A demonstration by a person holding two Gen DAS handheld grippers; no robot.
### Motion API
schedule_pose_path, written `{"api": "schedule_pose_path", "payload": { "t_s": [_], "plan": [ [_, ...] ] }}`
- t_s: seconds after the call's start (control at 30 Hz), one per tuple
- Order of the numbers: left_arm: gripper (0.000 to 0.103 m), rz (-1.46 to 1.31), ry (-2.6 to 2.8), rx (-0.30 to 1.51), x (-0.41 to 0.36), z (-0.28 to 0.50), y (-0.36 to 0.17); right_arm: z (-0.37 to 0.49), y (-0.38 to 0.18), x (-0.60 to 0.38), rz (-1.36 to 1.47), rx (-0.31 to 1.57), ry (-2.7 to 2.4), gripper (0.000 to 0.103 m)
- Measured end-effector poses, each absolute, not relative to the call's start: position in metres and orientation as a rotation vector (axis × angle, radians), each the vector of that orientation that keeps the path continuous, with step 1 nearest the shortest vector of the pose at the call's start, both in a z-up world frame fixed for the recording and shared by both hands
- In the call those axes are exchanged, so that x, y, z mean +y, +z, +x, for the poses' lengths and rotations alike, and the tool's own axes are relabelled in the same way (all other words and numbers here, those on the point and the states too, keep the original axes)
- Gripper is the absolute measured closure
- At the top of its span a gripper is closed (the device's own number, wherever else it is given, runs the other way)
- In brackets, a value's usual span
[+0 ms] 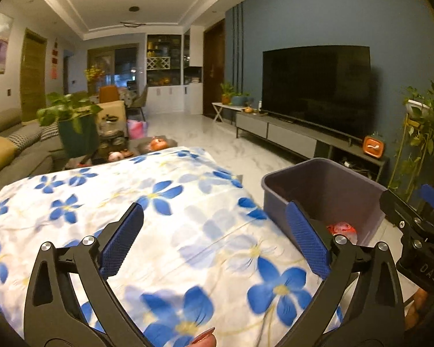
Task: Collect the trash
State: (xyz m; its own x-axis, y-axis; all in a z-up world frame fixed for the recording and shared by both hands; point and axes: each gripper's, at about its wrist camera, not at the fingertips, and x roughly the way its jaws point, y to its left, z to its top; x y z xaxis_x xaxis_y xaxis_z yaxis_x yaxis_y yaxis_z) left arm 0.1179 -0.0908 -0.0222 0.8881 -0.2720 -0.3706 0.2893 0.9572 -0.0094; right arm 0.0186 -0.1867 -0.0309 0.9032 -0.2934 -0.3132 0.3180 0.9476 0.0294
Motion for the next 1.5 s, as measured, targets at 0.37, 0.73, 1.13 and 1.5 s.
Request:
{"api": "schedule_pose_path", "payload": {
  "t_s": [0.37,0.73,1.13,1.5],
  "plan": [
    [0.006,0.017,-0.219,0.370,-0.041,0.054,-0.008,-0.033,-0.022,-0.145,0.030,0.358,-0.277,0.006],
    [0.006,0.016,-0.215,0.353,-0.025,0.018,-0.002,-0.063,-0.014,-0.123,-0.001,0.311,-0.266,0.006],
    [0.006,-0.001,-0.199,0.336,-0.015,0.009,0.004,-0.070,-0.012,-0.117,-0.005,0.293,-0.275,0.006],
    [0.006,0.006,-0.193,0.328,-0.014,0.006,0.005,-0.074,-0.011,-0.117,0.001,0.284,-0.282,0.006]
  ]
}}
